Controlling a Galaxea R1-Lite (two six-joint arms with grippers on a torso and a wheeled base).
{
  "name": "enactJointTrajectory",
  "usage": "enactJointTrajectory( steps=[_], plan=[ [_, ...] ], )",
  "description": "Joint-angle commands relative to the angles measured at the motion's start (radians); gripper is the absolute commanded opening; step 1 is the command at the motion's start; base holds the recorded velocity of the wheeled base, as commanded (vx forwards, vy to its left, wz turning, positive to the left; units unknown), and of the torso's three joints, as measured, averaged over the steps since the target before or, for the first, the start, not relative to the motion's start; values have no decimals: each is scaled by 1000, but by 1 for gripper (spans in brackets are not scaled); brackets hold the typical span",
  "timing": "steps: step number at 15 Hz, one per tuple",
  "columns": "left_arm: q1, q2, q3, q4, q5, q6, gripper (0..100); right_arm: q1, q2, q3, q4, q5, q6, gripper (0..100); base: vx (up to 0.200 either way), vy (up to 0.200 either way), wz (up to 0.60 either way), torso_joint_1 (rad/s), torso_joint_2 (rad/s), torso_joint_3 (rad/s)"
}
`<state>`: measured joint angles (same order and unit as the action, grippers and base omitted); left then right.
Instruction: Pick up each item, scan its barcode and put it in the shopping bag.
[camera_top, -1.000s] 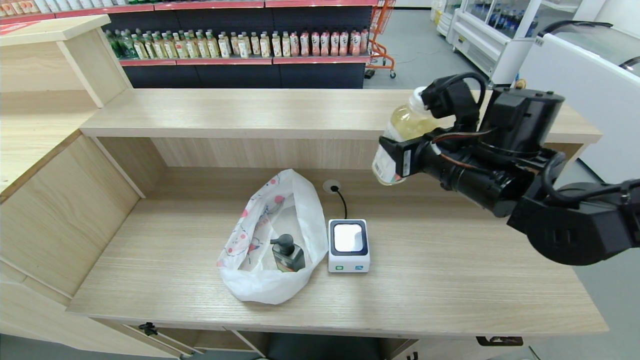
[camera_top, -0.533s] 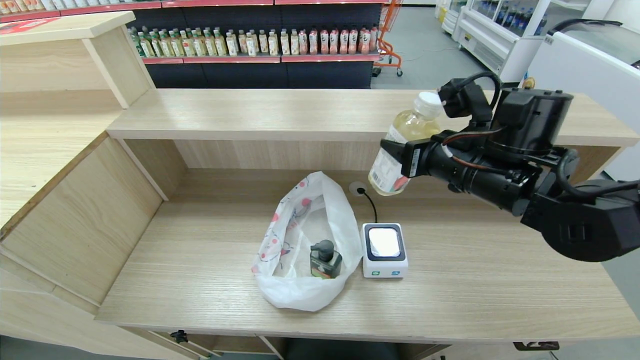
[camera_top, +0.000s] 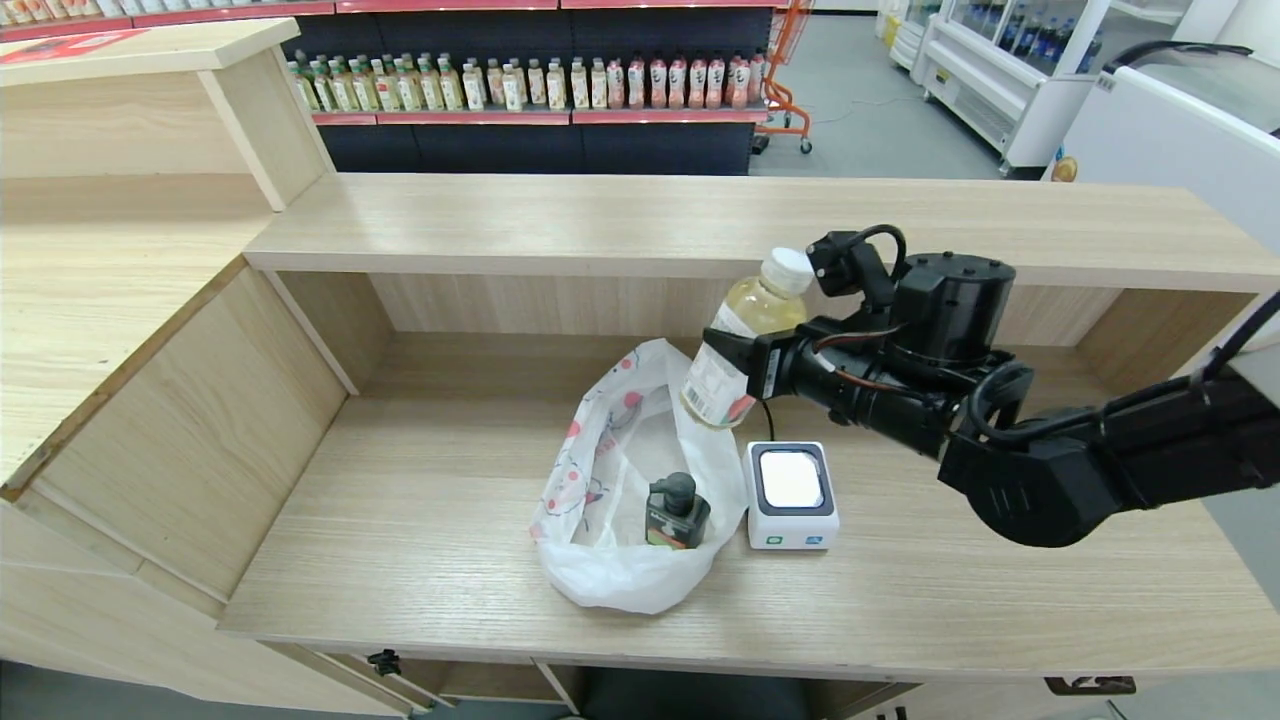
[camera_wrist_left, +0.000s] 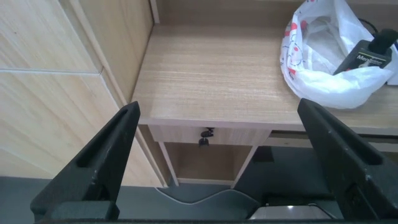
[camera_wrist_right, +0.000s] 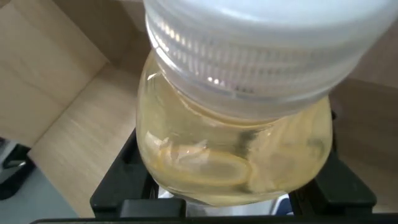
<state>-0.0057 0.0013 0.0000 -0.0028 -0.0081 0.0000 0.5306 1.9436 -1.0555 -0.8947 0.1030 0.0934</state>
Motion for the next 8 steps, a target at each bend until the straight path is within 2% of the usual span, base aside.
enactJointTrajectory(
  steps=[1,4,8],
  plan=[
    [1,0,0,0,-1,0,100,-31,69,5,-4,44,29,0,0,0,0,0,0,0],
    [1,0,0,0,-1,0,100,-80,104,9,-12,123,80,0,0,0,0,0,0,0],
    [1,0,0,0,-1,0,100,-133,213,-31,-98,224,81,0,0,0,0,0,0,0]
  ],
)
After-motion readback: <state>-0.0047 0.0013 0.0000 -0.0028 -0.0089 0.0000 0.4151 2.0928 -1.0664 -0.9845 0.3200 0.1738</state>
